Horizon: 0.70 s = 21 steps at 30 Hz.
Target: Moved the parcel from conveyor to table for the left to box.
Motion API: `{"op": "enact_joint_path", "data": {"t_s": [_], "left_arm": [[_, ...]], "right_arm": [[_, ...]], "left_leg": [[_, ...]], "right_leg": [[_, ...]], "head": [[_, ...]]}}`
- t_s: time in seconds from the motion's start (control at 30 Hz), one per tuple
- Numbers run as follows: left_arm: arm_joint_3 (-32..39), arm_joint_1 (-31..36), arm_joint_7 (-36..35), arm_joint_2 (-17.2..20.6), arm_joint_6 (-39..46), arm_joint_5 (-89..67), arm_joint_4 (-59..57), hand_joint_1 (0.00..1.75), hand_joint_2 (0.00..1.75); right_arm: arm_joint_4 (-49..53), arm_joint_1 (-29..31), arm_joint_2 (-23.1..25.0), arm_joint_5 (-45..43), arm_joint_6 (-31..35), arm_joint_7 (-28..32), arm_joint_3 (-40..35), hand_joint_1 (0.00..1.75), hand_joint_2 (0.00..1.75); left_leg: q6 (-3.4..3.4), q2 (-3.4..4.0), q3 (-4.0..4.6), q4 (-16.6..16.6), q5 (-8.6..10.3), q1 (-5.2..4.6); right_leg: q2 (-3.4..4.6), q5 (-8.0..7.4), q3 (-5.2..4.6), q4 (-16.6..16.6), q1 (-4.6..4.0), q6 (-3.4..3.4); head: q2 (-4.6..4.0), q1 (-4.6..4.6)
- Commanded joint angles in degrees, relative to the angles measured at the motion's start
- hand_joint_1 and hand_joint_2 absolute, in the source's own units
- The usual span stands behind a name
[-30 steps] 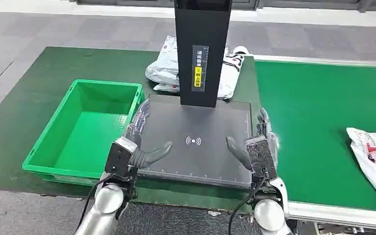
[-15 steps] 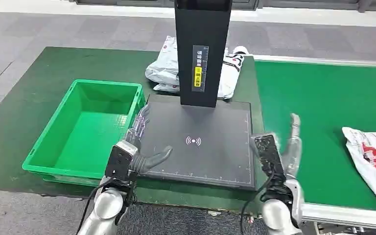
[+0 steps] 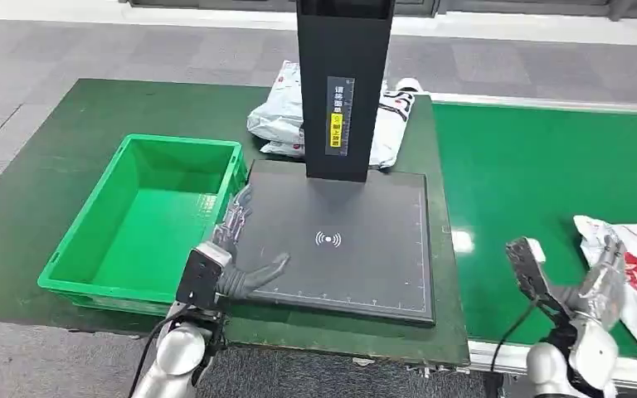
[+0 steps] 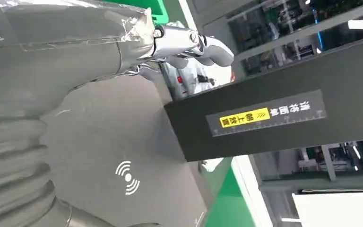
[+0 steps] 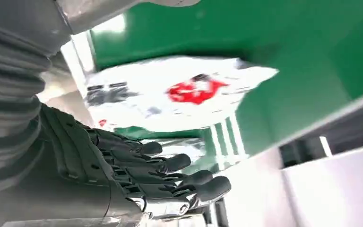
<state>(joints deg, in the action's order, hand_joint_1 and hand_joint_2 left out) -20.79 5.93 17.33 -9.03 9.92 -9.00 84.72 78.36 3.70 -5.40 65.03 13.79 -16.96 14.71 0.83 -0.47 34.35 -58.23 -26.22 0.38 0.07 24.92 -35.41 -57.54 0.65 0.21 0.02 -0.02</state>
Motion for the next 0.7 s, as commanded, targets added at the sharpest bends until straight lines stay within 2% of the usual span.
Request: {"op": "enact_joint_path", "data": {"t_s": [0.03,0.27,0.3,0.43,0.53,0.6,0.7], "left_arm": [[2.2,1.5,-0.5,1.2,-1.5,0.2,-2.8,0.0,1.75],[2.8,3.2,0.3,2.0,-2.3,0.9,-5.5,0.0,1.75],[2.8,3.9,0.7,2.1,-2.6,1.1,-6.3,0.0,1.75],[2.8,5.4,1.1,1.8,-2.9,1.4,-8.4,0.0,1.75],[3.2,5.7,1.3,1.4,-3.1,1.4,-9.1,0.0,1.75],[3.5,5.7,1.5,1.3,-3.1,1.3,-9.2,0.0,1.75],[3.9,5.7,1.8,1.5,-3.0,1.2,-9.2,0.0,1.75]], "right_arm": [[-6.5,-0.3,-0.9,0.2,-4.9,-1.2,5.9,0.0,1.75],[-14.8,2.0,-3.6,-3.1,-15.5,0.3,4.5,0.0,1.75],[-18.0,2.7,-5.0,-2.0,-19.2,-0.6,2.9,0.0,1.75],[-24.6,4.1,-7.5,0.8,-23.3,-1.4,0.7,0.0,1.75],[-30.4,6.6,-9.5,2.1,-23.8,-1.0,-0.9,0.0,1.75],[-35.2,9.5,-10.4,2.9,-22.5,-0.8,-1.6,0.0,1.75],[-38.5,12.5,-11.0,3.7,-21.3,-0.8,-1.7,0.0,1.75]], "left_leg": [[0.0,-0.01,-0.27,0.1,-0.02,0.0],[-0.02,0.07,-0.25,0.1,-0.01,0.03],[-0.03,0.06,-0.37,0.2,0.0,-0.01],[-0.02,0.07,-0.21,0.1,0.0,0.03],[-0.04,0.06,-0.39,0.2,0.0,0.0],[-0.03,0.17,-0.19,0.1,-0.04,0.02],[-0.04,0.3,-0.36,0.2,-0.04,-0.01]], "right_leg": [[-0.05,0.03,0.28,0.1,-0.02,-0.02],[0.03,0.01,0.25,0.2,-0.04,0.0],[0.0,0.02,0.36,0.2,-0.01,0.0],[0.02,0.0,0.23,0.1,-0.03,0.0],[-0.01,0.01,0.42,0.2,0.0,0.0],[0.12,-0.02,0.22,0.1,-0.02,0.01],[0.23,-0.05,0.34,0.2,0.0,0.0]], "head": [[0.0,0.0],[-0.02,0.0],[-0.02,0.0],[-0.02,0.0],[-0.02,0.0],[0.0,0.0],[-0.02,0.02]]}}
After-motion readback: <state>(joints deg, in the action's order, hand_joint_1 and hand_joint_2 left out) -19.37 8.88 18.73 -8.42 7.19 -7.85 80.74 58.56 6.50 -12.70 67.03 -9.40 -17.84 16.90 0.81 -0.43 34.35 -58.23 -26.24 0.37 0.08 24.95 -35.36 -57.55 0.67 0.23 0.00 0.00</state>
